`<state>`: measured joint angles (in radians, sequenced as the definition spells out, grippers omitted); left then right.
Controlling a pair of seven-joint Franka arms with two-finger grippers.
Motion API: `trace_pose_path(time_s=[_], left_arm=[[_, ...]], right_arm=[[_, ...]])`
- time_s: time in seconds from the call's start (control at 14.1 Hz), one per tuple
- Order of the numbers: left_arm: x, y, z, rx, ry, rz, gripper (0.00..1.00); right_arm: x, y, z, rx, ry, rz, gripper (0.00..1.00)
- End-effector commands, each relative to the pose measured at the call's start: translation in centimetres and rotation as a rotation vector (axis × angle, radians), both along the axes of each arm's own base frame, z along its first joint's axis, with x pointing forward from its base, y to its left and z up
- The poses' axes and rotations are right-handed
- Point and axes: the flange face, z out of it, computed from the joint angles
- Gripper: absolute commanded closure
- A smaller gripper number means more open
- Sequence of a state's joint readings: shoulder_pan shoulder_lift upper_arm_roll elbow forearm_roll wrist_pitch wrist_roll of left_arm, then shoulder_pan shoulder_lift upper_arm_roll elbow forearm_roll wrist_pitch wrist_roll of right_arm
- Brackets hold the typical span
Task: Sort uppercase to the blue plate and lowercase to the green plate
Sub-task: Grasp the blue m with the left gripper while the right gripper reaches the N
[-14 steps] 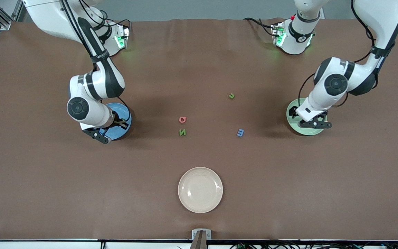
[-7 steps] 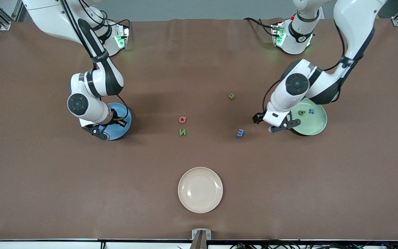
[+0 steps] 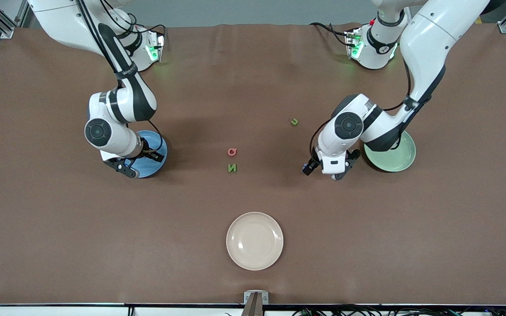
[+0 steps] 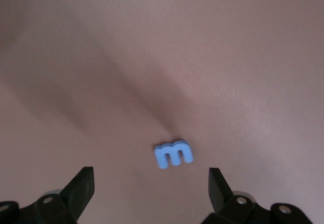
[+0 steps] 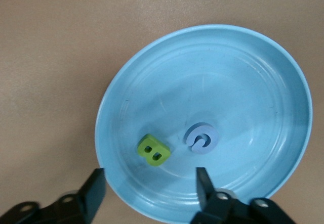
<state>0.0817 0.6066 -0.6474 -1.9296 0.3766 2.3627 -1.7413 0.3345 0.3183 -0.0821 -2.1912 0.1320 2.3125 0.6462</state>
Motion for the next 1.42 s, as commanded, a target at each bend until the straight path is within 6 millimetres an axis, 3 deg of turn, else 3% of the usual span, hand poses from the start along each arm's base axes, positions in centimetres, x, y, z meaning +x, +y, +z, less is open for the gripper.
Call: trace_pose_path(time_s=[0.0, 0.21, 0.35, 0.64, 0.71, 0.85, 1.13, 1.35], left_arm=[[1.3, -0.7, -0.9, 0.028, 0.0, 0.109, 0.01], [1.8, -1.8, -2.4, 0.032, 0.006, 0.145, 0.01], [1.1, -2.6, -3.7, 0.075, -0.002, 0.138, 0.01], [0.5, -3.1, -5.1, 0.096, -0.002, 0.122, 0.01], [0.5, -3.1, -5.2, 0.097, -0.002, 0.121, 0.04], [0.5, -3.1, -5.2, 0.096, -0.003, 0.119, 0.18], [0.7, -2.8, -5.3, 0.096, -0.006, 0.124, 0.31], [0.8, -2.7, -5.5, 0.096, -0.006, 0.126, 0.41]], right_arm=[[0.1, 1.3, 2.0, 0.003, -0.002, -0.041, 0.0], [0.0, 6.3, 3.0, -0.009, -0.034, -0.093, 0.0], [0.1, 10.1, 3.9, -0.009, -0.06, -0.114, 0.0], [0.6, 18.0, 4.3, 0.026, -0.099, 0.06, 0.0], [0.5, 20.0, 4.2, 0.034, -0.109, 0.101, 0.0], [-0.6, 23.7, 4.0, 0.041, -0.138, 0.174, 0.0], [0.0, 25.2, 3.7, 0.072, -0.161, 0.386, 0.0], [0.0, 27.0, 2.6, 0.07, -0.165, 0.42, 0.0]])
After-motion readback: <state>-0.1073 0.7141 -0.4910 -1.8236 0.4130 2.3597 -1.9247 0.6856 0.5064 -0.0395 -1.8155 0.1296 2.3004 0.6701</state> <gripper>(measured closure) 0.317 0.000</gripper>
